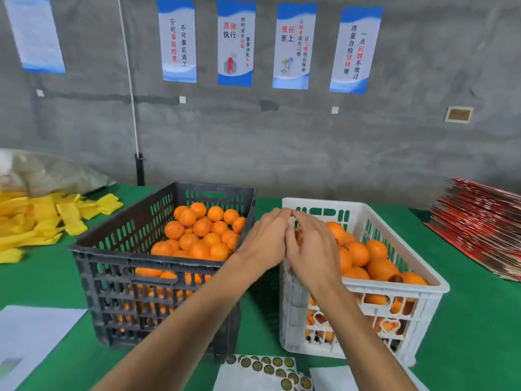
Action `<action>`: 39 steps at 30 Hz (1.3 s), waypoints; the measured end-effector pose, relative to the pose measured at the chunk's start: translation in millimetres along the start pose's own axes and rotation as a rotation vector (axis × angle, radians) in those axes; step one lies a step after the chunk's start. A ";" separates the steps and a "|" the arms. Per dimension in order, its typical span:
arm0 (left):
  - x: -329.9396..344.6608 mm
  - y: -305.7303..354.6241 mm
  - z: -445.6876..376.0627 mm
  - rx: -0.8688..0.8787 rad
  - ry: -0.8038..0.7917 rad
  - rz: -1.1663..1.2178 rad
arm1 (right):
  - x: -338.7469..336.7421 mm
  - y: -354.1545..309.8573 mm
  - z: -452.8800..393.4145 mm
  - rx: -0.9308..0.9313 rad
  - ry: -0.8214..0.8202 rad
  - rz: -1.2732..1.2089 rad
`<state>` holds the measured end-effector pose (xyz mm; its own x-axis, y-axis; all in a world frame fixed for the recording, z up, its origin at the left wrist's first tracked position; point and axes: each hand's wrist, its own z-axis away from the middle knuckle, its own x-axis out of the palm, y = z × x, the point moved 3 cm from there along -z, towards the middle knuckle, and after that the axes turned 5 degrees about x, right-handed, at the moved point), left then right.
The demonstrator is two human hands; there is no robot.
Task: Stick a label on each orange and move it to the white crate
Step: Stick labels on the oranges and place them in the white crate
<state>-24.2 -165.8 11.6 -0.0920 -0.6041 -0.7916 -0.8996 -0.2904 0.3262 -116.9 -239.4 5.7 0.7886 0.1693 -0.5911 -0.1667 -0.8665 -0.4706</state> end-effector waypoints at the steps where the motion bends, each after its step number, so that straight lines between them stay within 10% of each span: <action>1: -14.3 -15.6 5.6 -0.028 0.001 -0.048 | 10.9 -12.8 -4.4 -0.023 -0.033 -0.027; 7: -85.8 -130.1 32.7 -0.297 -0.116 -0.169 | 89.0 -87.2 -32.3 -0.096 -0.334 0.009; 15: -71.8 -254.2 58.2 -0.749 -1.084 -0.314 | 171.4 -100.4 -67.6 -0.144 -1.047 0.598; 25: -33.3 -296.9 41.9 -0.874 -1.062 -0.060 | 268.7 -83.7 -86.3 -0.208 -1.455 0.788; 39: -47.1 -283.3 23.2 -0.736 -0.874 0.058 | 257.3 -94.5 -83.0 -0.240 -1.302 0.651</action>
<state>225.0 -37.8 -55.5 -0.6498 0.0085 -0.7601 -0.4427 -0.8171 0.3693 150.9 -153.0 -47.5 -0.4820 -0.0911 -0.8714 -0.0730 -0.9870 0.1435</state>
